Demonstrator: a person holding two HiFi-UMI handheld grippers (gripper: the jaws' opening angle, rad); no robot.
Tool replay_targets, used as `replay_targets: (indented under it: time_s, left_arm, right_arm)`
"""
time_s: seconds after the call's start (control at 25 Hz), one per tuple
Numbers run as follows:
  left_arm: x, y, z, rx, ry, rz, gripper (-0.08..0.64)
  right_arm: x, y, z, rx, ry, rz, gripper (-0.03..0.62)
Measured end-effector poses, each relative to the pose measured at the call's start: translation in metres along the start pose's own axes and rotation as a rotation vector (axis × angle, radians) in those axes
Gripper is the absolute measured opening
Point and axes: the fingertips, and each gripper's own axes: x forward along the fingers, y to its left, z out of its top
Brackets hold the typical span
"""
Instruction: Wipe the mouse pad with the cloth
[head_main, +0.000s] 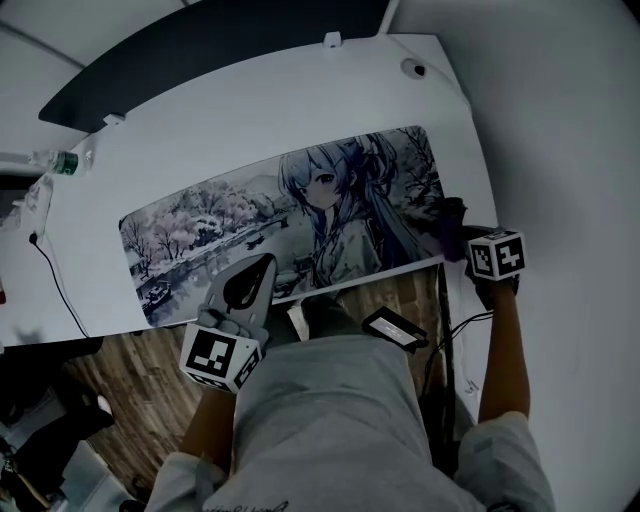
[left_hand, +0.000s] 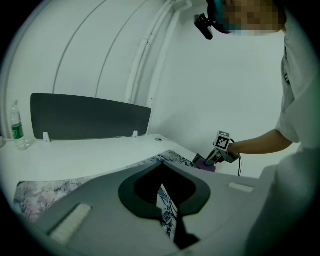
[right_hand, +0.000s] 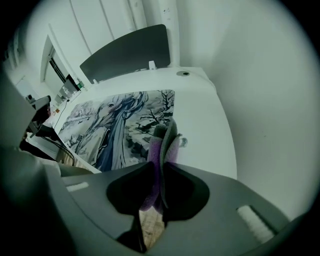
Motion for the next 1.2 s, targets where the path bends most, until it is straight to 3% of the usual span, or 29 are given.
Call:
replay_targets:
  time_s: [0.52, 1.2]
  left_arm:
    - [-0.014, 0.004, -0.006, -0.017, 0.004, 0.047, 0.018]
    - [-0.102, 0.067, -0.025, -0.058, -0.014, 0.118, 0.018]
  right_arm:
    - [0.016, 0.015, 0.002, 0.082, 0.015, 0.056, 0.073]
    - [0.040, 0.129, 0.014, 0.026, 0.070, 0.135, 0.074]
